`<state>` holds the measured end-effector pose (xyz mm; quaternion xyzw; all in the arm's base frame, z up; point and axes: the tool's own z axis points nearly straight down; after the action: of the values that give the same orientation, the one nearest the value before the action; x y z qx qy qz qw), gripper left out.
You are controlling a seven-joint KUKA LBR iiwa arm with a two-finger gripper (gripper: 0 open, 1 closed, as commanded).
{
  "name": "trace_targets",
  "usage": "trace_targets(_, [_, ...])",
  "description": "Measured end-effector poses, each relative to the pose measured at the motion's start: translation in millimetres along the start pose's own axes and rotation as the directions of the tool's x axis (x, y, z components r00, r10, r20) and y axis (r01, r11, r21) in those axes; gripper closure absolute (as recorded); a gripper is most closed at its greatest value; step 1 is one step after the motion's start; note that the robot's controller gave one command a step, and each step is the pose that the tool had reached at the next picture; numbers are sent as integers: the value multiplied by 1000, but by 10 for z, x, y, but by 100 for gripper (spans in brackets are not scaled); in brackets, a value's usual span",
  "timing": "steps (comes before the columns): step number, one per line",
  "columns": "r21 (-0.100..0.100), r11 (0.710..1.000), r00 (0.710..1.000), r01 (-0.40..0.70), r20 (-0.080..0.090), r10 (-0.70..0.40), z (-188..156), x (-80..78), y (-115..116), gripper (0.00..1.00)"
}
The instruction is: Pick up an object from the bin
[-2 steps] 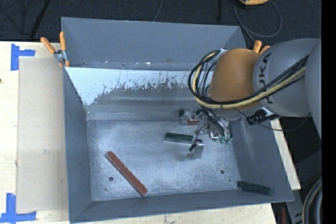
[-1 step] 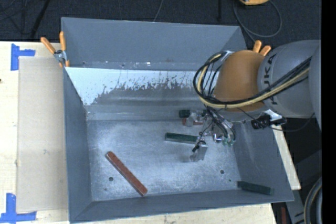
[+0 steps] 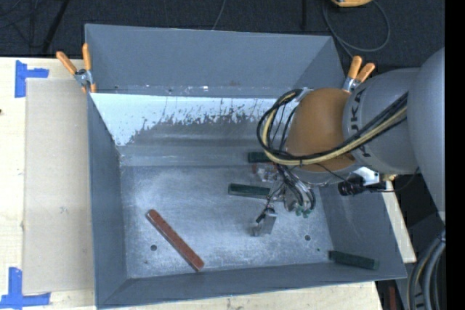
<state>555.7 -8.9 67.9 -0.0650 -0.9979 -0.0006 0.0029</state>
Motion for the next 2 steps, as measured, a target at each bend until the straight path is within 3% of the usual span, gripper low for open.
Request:
trace_targets(1, [-1,1000,1000,-4,9,4,-19,-177,253,0])
trace_targets(2, [0,1000,1000,-3,8,3,-25,-173,243,100])
